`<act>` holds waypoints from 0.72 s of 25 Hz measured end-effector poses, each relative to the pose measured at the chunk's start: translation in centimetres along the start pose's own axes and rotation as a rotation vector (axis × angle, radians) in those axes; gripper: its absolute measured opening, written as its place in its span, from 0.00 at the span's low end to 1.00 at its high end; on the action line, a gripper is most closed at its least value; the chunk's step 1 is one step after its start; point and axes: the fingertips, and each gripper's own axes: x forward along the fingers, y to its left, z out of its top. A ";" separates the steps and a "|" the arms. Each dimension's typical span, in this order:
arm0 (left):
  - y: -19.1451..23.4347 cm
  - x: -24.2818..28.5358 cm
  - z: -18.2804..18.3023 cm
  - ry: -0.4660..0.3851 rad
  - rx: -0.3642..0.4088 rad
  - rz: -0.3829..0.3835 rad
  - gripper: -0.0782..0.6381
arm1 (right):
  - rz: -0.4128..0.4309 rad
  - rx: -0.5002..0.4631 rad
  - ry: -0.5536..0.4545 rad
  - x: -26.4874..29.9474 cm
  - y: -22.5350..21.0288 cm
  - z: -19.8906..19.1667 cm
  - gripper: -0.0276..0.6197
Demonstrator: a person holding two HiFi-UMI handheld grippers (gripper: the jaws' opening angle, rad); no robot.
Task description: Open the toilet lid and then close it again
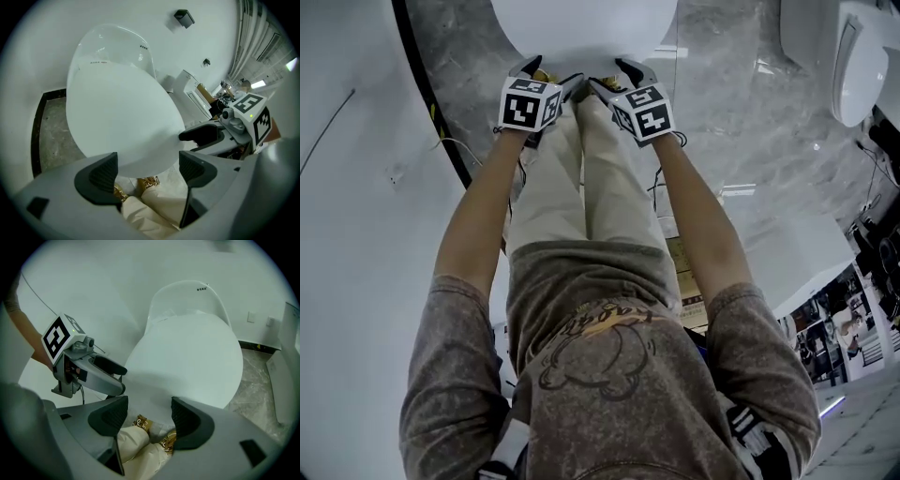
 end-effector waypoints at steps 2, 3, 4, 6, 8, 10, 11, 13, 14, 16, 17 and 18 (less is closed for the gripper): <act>0.2 0.3 -0.2 0.002 0.013 0.005 0.68 | -0.006 0.008 0.007 0.5 -0.2 -0.4 0.51; 0.2 0.4 -0.3 -0.004 0.018 0.010 0.68 | -0.010 0.007 0.008 0.7 -0.3 -0.5 0.51; 0.3 0.4 -0.3 -0.010 0.021 0.016 0.68 | -0.013 0.007 0.008 0.8 -0.4 -0.5 0.51; 0.3 0.5 -0.4 -0.015 0.018 0.031 0.68 | -0.017 0.017 0.006 1.0 -0.4 -0.6 0.51; 0.2 0.5 -0.5 -0.009 0.008 0.035 0.68 | -0.015 0.036 0.010 0.8 -0.3 -0.5 0.51; -0.1 0.0 -0.1 0.000 -0.005 0.017 0.68 | -0.006 0.052 0.014 0.1 0.0 0.0 0.51; -0.5 -0.6 0.5 -0.003 -0.011 0.005 0.68 | -0.006 0.058 0.009 -0.5 0.0 0.5 0.51; -1.4 -2.3 2.4 -0.033 -0.012 -0.008 0.68 | -0.014 0.072 -0.011 -2.4 -0.1 1.7 0.51; -2.0 -3.4 3.6 -0.055 -0.007 -0.011 0.68 | -0.022 0.081 -0.025 -3.6 -0.1 2.4 0.51; -3.2 -6.2 5.9 -0.098 0.012 -0.010 0.68 | -0.034 0.096 -0.059 -6.1 0.1 4.1 0.51; -3.8 -7.8 7.0 -0.118 0.027 -0.006 0.68 | -0.038 0.101 -0.082 -7.5 0.4 5.1 0.51; -4.5 -9.5 8.1 -0.139 0.043 -0.001 0.68 | -0.040 0.105 -0.108 -9.1 0.8 6.3 0.51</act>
